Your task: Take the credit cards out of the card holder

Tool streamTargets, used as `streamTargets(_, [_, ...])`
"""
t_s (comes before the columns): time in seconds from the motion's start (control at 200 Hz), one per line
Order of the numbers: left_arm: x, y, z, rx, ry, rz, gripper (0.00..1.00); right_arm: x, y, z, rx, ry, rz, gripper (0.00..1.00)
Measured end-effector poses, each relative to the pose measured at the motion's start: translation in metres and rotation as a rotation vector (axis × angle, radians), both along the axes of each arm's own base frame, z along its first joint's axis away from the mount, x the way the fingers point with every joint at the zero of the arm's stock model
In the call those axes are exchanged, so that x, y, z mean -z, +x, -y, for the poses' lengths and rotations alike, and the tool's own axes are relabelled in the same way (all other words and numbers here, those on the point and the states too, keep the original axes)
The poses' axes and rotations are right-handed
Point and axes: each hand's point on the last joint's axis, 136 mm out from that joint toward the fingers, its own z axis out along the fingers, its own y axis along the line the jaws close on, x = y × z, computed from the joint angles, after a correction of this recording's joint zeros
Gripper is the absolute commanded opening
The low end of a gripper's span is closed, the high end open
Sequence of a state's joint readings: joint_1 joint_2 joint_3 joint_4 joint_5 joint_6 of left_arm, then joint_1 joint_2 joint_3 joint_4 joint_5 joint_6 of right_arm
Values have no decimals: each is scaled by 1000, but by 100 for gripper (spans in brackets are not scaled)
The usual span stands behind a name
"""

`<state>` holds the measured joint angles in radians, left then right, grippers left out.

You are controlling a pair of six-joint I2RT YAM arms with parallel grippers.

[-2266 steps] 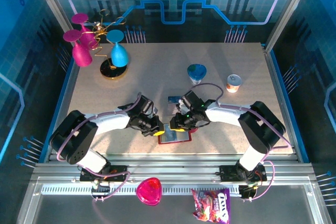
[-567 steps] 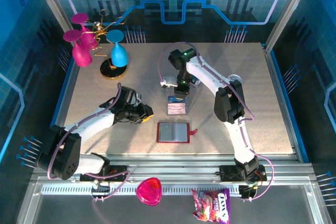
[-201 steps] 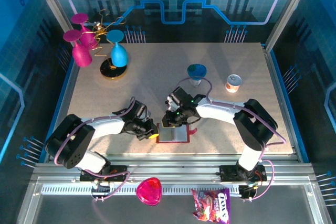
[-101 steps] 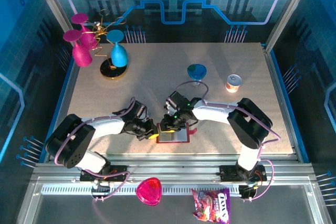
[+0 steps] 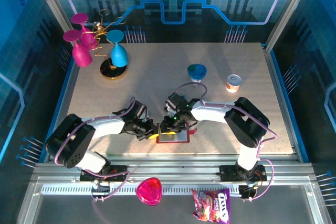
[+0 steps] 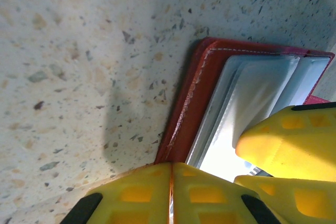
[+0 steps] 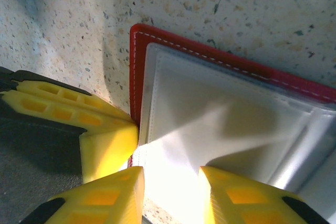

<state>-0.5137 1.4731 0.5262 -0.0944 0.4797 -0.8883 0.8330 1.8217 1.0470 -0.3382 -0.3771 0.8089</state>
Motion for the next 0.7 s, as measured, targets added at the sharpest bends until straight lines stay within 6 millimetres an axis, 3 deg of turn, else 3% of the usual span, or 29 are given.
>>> streamTargets(0.7, [-1,0,0,1,6,-9,9,2,-5,6,3,40,15,32])
